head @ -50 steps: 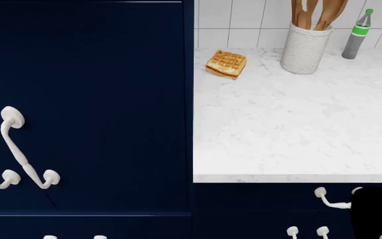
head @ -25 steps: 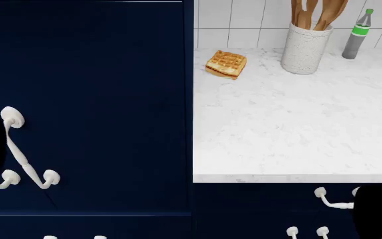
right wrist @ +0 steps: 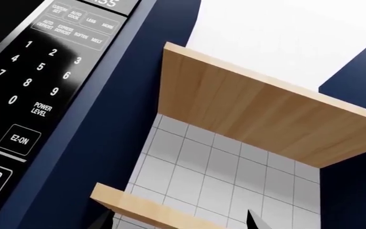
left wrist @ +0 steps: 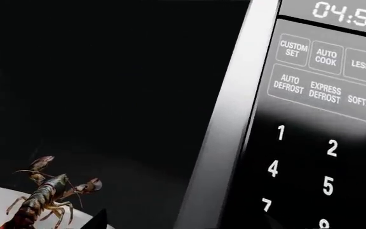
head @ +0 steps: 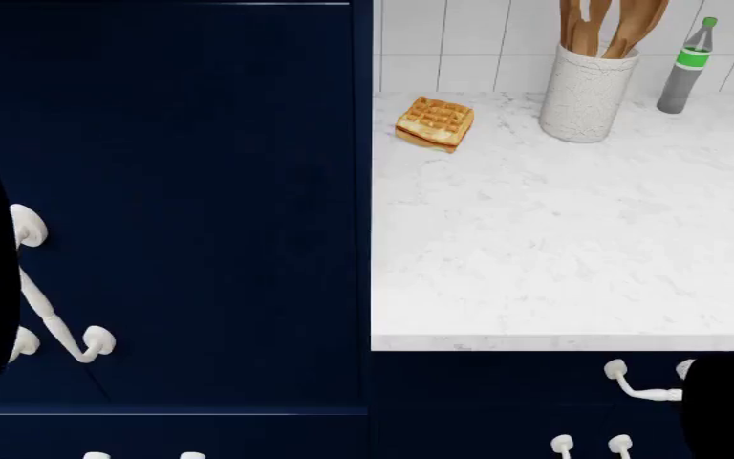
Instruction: Open the microwave door
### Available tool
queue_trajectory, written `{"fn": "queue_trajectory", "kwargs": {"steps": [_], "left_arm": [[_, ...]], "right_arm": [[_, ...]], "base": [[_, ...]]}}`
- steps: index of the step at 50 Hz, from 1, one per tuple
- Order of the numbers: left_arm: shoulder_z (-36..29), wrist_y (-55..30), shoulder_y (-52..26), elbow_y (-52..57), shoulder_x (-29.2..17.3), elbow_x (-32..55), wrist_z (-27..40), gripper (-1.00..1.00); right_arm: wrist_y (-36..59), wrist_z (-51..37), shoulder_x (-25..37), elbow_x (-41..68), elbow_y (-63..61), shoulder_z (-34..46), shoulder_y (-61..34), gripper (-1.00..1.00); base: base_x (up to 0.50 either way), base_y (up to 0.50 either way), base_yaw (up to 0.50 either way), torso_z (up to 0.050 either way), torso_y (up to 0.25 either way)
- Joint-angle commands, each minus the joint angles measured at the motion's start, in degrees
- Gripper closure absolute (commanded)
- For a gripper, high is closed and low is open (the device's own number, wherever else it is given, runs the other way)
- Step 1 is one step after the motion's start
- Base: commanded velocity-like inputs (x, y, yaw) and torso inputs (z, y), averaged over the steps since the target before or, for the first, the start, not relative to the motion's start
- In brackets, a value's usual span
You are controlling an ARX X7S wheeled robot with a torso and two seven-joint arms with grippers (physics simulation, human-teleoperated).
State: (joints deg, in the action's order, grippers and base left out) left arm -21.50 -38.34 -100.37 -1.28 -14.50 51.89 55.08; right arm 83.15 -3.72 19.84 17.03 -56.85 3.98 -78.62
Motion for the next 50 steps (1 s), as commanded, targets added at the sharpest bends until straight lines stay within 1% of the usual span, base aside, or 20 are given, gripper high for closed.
{"fn": "queue_trajectory", "kwargs": {"steps": [1,8,12,24,34,50], "left_arm": [[-0.07,2.86,2.52,-1.42,-2.31,-3.57,0.00,-1.00],[0.90,2.90,2.66,-1.86,-4.38,-3.81,0.07,-1.00],[1.20,2.68,2.42,-1.81,-5.48,-3.97,0.08,-1.00],[2.18,2.70,1.86,-2.14,-8.10,-4.81,0.36,-1.00],[3.65,3.37,2.81,-1.69,-10.95,-5.56,0.99,-1.00],[2.86,3.28,1.03,-4.84,-15.80,-9.05,-0.96,-1.00]], "right_arm": [[-0.64,-0.36,-0.10,0.67,0.36,-0.20,0.18,-1.00],[-0.92,-0.59,-0.16,1.02,0.53,-0.32,0.13,-1.00],[-3.52,-1.08,0.06,0.54,1.74,0.57,1.58,-1.00],[-5.05,-1.60,0.23,0.57,2.75,1.34,1.98,-1.00],[-3.79,-1.79,-0.13,1.26,2.55,1.40,1.00,-1.00],[-4.87,-2.34,-0.28,1.61,3.26,1.91,1.33,-1.00]], "base": [[0.00,0.00,0.00,0.000,0.000],[0.00,0.00,0.00,0.000,0.000],[0.00,0.00,0.00,0.000,0.000],[0.00,0.00,0.00,0.000,0.000],[0.00,0.00,0.00,0.000,0.000],[0.00,0.00,0.00,0.000,0.000]]}}
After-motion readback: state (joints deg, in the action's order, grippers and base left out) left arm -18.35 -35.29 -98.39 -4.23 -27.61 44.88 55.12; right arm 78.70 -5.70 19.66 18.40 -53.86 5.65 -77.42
